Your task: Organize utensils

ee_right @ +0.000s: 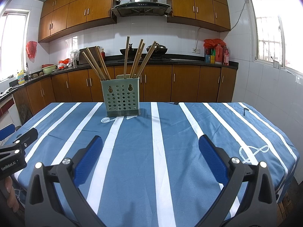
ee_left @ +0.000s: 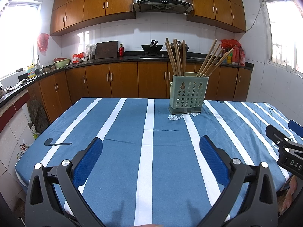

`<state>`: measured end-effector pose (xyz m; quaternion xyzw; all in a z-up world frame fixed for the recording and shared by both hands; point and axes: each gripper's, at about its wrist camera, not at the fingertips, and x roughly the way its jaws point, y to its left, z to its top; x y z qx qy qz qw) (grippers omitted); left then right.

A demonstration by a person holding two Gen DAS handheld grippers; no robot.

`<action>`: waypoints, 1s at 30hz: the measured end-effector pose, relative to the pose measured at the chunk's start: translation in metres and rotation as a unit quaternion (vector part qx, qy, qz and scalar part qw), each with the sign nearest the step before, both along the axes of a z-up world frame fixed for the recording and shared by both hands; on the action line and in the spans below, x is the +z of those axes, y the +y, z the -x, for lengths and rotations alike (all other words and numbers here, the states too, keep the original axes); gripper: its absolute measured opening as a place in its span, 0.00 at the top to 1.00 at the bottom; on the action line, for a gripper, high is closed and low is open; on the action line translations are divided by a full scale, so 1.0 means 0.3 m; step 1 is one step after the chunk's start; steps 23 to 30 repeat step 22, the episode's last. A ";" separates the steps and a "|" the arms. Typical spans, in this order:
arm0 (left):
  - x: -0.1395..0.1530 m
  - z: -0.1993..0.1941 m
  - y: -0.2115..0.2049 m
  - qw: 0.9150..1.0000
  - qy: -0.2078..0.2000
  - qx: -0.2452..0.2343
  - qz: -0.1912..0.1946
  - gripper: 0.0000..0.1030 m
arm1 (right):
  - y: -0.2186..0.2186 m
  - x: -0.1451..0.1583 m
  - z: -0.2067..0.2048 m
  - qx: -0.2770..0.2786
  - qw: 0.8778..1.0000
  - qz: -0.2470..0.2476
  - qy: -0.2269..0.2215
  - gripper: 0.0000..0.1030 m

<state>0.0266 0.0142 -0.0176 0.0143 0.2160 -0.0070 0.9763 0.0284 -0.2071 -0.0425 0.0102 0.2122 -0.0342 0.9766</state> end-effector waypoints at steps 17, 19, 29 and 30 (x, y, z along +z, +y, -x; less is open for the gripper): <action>-0.011 -0.007 0.003 1.000 -0.002 0.006 0.001 0.02 | 0.003 0.001 -0.001 -0.001 1.000 -0.001 0.000 0.04; -0.012 -0.009 0.005 1.000 -0.001 0.006 0.001 0.02 | 0.007 -0.004 -0.003 -0.002 1.000 -0.002 0.000 0.04; -0.011 -0.009 0.007 1.000 0.001 0.005 0.003 0.02 | 0.012 -0.009 -0.002 -0.003 1.000 -0.003 0.001 0.04; -0.011 -0.009 0.007 1.000 0.001 0.005 0.003 0.02 | 0.012 -0.009 -0.002 -0.003 1.000 -0.003 0.001 0.04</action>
